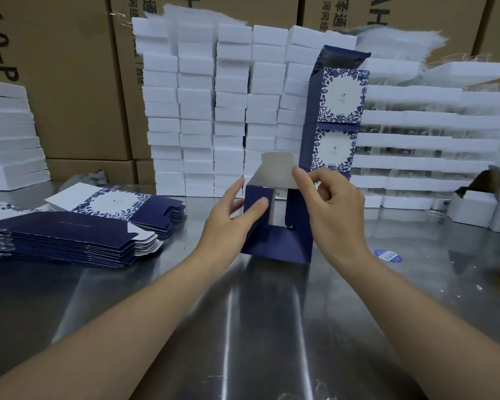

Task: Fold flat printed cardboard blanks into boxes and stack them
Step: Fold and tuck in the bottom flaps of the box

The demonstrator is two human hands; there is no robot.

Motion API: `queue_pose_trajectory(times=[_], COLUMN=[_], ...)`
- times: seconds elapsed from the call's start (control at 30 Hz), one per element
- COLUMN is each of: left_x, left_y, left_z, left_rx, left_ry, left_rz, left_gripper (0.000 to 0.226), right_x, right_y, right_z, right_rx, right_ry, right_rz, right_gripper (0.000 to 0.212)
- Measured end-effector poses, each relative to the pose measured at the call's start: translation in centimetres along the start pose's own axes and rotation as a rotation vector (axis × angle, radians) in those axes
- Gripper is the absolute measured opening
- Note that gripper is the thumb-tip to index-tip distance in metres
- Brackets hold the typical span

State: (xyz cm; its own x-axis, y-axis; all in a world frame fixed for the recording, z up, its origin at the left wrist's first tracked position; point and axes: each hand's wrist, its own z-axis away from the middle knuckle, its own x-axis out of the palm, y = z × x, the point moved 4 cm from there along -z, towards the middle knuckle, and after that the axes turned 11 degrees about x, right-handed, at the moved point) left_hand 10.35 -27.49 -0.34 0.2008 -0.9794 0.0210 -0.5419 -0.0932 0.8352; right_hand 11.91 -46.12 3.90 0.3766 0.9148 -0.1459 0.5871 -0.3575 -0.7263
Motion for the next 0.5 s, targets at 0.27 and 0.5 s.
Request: queue_pose_trajectory(times=[0.27, 0.5], left_x=[-1.5, -3.1], left_y=[-0.7, -1.1], left_z=[0.2, 0.0], left_rx=[-0.093, -0.296], left_ry=[0.325, 0.587], left_rz=[0.008, 0.448], left_gripper=[0.015, 0.023], right_x=[1.5, 3.8], right_y=[-2.3, -3.7], right_z=[2.0, 4.8], right_rx=[-0.205, -0.405], right_ry=[-0.113, -0.301], right_rz=[-0.011, 0.217], right_gripper=[0.017, 0.047])
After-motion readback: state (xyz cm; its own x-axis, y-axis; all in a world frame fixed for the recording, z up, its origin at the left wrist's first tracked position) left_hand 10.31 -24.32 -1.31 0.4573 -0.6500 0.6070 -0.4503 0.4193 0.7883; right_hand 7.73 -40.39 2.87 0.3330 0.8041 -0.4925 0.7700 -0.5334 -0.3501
